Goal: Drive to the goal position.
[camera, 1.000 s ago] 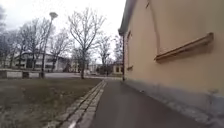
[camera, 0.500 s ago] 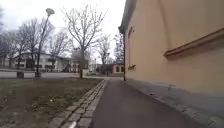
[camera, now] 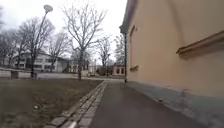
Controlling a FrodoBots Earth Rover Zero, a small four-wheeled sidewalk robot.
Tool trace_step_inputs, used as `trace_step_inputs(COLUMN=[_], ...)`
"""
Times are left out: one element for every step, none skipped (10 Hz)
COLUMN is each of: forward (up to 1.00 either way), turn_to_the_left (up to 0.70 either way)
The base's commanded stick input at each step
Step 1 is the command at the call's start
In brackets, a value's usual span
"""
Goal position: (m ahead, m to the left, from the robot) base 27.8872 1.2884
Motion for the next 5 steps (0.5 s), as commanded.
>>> trace_step_inputs(forward=[1.0,1.0,1.0,1.0,1.0], turn_to_the_left=[0.0,0.0,0.0,0.0,0.0])
